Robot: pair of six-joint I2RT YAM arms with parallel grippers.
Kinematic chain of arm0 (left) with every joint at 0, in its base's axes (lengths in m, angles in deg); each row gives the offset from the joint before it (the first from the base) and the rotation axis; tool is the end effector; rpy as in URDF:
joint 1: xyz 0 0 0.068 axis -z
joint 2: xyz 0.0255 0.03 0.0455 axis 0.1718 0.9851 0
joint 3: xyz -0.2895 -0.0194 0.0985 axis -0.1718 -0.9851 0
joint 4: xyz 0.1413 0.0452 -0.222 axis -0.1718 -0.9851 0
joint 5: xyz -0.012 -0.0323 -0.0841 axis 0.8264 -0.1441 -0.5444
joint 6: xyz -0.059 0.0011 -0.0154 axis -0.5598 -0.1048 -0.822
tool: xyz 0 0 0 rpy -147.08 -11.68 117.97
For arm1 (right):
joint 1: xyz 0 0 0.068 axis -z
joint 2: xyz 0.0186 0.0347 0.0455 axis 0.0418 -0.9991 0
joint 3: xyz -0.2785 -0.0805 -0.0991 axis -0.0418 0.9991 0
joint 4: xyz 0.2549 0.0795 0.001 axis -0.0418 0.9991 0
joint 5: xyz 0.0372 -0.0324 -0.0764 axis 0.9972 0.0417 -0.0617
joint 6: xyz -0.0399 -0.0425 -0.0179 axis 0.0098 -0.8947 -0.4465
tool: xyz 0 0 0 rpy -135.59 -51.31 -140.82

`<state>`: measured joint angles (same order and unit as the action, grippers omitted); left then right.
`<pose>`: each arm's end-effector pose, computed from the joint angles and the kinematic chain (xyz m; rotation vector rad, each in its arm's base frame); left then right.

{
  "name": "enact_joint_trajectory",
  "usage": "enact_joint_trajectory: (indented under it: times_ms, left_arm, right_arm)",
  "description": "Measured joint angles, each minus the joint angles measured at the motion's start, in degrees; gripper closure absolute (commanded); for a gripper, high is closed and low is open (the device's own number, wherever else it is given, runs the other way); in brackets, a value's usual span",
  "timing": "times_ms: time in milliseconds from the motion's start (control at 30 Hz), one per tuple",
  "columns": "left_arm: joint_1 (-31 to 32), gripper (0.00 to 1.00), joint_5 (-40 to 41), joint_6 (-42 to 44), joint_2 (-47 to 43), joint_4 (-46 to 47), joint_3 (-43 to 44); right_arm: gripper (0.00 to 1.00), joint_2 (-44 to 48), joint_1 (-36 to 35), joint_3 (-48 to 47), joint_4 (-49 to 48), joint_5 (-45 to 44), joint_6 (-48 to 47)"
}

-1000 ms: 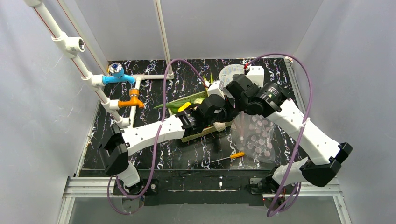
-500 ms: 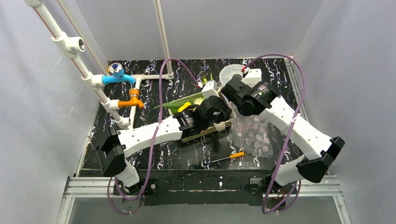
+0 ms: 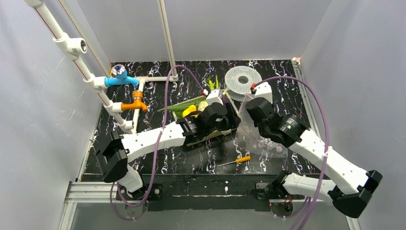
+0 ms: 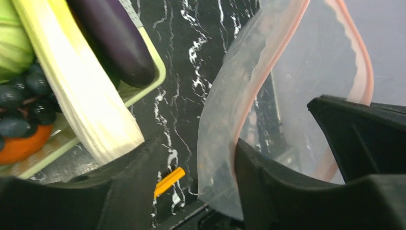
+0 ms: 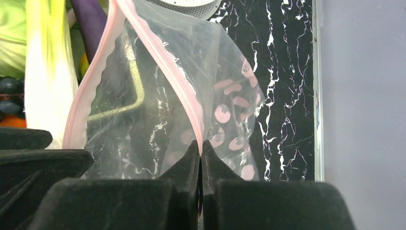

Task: Place the food in the zip-top bag and seal the zipper
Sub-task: Adjust the zipper food storage bag at the center of the board.

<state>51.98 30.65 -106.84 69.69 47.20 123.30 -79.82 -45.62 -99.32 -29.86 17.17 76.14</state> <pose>0.1921 -0.3276 0.3420 -0.1054 2.0745 -0.9978 0.1525 0.1202 0.3866 -0.1487 2.0776 -0.2480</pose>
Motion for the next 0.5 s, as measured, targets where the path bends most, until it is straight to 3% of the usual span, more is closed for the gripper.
enact_joint_trajectory:
  times_ms: [100,267,500]
  left_arm:
    - [-1.2,0.28,-4.6,0.9,-1.5,1.2,-1.3]
    - [-7.4,0.19,-12.7,2.9,-8.9,1.6,-6.6]
    - [-12.5,0.17,-16.4,13.9,-14.6,-2.6,-7.4]
  right_arm:
    - [0.99,3.8,0.0,2.5,-4.5,0.4,-3.9]
    - [0.99,6.8,0.0,5.7,-8.8,0.5,-7.5]
    - [0.99,6.0,0.0,8.4,-10.0,0.5,-7.8]
